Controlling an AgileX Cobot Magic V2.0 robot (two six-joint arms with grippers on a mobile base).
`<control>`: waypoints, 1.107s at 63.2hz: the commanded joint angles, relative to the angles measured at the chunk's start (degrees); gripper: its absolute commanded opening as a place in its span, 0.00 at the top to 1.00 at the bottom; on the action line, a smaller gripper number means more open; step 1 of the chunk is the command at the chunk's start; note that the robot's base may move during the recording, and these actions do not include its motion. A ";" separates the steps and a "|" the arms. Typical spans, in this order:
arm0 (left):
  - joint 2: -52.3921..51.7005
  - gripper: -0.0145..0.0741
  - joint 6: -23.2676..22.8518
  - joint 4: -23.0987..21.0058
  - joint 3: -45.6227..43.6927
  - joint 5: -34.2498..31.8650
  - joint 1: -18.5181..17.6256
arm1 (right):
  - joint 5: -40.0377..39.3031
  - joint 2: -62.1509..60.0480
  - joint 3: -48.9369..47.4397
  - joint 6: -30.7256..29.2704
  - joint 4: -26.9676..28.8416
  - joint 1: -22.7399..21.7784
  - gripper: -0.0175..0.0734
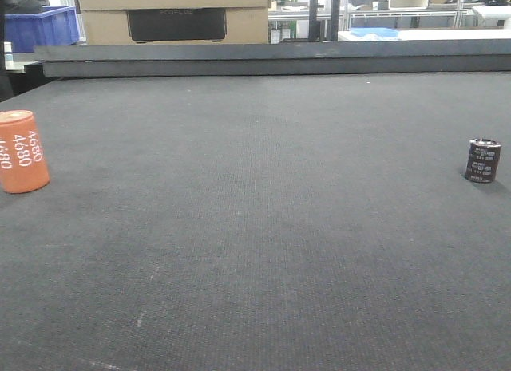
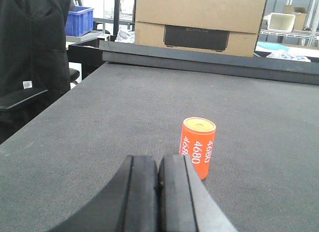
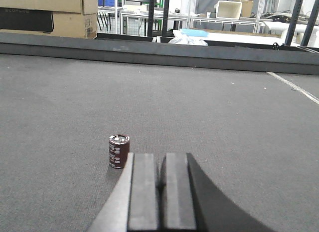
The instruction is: Place cylindrical capacitor in blue bin on shelf
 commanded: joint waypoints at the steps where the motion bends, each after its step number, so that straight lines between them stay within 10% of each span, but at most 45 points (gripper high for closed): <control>1: -0.16 0.96 -0.37 -0.24 -0.13 -0.99 -0.35 | -1.24 -0.19 0.00 0.04 -0.05 0.16 0.98; 22: -0.16 0.96 0.01 7.03 -0.13 -0.99 -0.35 | -1.24 -0.19 0.00 0.04 -0.05 0.16 0.98; 61: -0.16 0.96 0.01 5.27 -0.13 -14.26 -0.35 | -16.39 -0.19 -0.17 0.04 0.75 0.16 0.98; 70: -0.16 0.96 0.01 5.27 -7.06 -10.48 -0.35 | -8.57 -0.19 -13.05 0.04 0.75 0.16 0.98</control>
